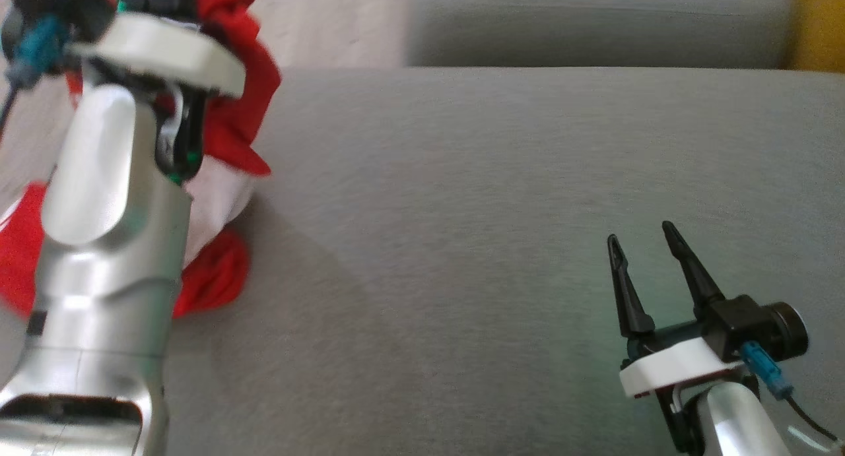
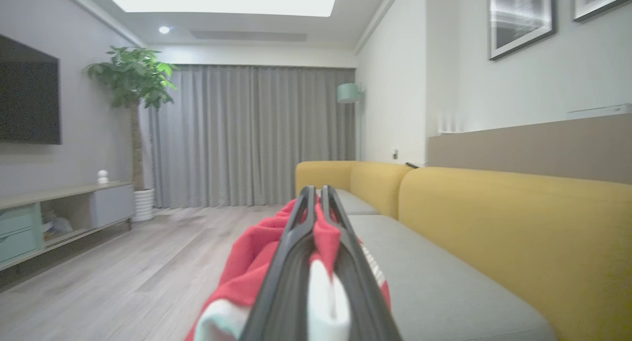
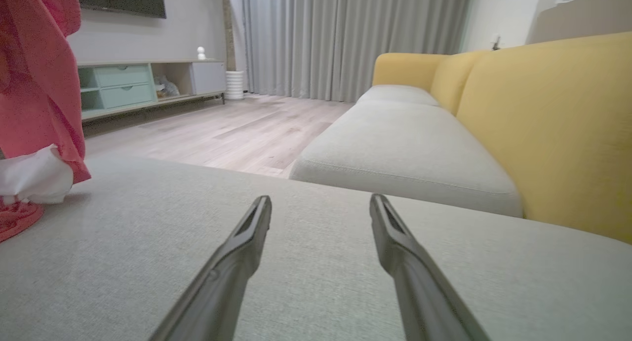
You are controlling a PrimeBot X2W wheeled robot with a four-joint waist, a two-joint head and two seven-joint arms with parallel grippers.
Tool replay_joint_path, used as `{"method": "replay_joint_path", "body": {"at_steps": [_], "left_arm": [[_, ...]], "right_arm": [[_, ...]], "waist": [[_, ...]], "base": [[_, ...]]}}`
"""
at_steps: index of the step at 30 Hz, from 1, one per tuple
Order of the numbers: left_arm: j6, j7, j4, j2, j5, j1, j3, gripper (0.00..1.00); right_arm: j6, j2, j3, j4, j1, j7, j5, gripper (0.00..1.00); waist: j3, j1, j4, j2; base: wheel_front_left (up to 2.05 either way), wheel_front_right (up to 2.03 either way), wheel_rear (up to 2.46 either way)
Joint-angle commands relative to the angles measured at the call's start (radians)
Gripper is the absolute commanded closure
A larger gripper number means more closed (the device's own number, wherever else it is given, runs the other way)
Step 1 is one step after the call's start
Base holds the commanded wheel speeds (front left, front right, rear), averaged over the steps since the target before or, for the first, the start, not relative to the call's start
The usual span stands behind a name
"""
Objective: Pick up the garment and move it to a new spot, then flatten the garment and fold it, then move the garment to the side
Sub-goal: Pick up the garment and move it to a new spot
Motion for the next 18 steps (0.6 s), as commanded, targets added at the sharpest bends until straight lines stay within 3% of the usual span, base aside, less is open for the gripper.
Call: {"method": "replay_joint_path", "body": {"at_steps": [1,11,18], "left_arm": [[-0.004,0.023,-0.059,0.030,-0.009,-0.070,0.010,1.00],[-0.013,0.186,-0.221,-0.064,-0.191,-0.109,-0.066,1.00],[-0.014,0.201,-0.223,-0.090,-0.294,-0.059,-0.161,1.00]], "right_arm": [[0.008,0.005,0.023,-0.036,-0.005,-0.009,0.007,0.00],[0.008,0.007,0.083,-0.090,-0.043,-0.009,0.066,0.00],[0.008,0.007,0.085,-0.110,-0.060,-0.009,0.107,0.00]], "waist": [[-0.055,0.0002,-0.112,0.0000],[-0.057,0.0002,-0.380,0.0000],[-0.004,0.0002,-0.488,0.0000]], "base": [[0.00,0.00,0.00],[0.00,0.00,0.00],[0.00,0.00,0.00]]}}
